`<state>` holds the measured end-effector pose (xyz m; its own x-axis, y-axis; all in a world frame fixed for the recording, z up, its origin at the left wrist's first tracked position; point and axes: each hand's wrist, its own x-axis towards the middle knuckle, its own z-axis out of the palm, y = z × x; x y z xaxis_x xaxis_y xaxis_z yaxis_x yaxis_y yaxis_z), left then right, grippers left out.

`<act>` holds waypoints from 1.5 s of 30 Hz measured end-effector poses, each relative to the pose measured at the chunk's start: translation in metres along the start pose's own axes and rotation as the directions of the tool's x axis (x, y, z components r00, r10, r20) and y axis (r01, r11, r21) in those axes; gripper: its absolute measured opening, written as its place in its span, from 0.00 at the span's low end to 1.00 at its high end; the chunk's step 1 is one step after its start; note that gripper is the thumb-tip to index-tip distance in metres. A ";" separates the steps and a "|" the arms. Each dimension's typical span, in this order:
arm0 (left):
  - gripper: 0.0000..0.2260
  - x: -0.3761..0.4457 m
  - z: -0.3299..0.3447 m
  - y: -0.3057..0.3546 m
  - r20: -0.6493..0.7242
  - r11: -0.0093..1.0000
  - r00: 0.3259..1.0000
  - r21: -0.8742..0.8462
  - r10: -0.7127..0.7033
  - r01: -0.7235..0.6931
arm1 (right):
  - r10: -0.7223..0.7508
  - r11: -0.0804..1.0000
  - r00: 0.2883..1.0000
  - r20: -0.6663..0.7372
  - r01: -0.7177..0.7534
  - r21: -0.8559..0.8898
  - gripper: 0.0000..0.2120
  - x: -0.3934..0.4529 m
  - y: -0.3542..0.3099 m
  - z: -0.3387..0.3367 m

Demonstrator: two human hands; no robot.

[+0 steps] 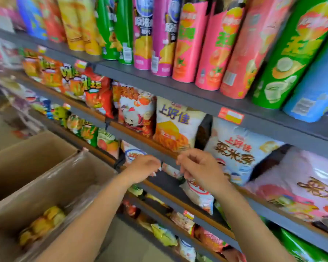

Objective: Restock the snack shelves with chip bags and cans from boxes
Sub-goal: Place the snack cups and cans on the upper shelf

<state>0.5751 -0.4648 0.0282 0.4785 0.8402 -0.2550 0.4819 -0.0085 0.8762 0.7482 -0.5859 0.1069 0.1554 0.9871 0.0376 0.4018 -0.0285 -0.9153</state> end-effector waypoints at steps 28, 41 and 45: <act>0.25 -0.005 -0.181 -0.569 -0.171 0.243 0.176 -0.767 -0.969 0.593 | 0.811 0.578 0.218 0.542 -0.436 -0.690 0.49 0.220 0.315 0.684; 0.39 0.035 -0.152 -0.585 0.039 0.029 0.132 -0.878 -0.991 0.477 | 0.744 0.399 -0.058 0.666 -0.760 -0.513 0.47 0.221 0.352 0.690; 0.47 0.031 -0.149 -0.588 0.043 0.026 0.144 -0.897 -0.989 0.441 | 0.743 0.398 -0.059 0.666 -0.761 -0.511 0.32 0.227 0.353 0.685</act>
<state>0.1971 -0.3529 -0.4335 -0.3761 0.1067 -0.9204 -0.4350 0.8567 0.2770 0.3074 -0.2637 -0.4825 -0.3116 0.0257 -0.9499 0.5032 -0.8435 -0.1879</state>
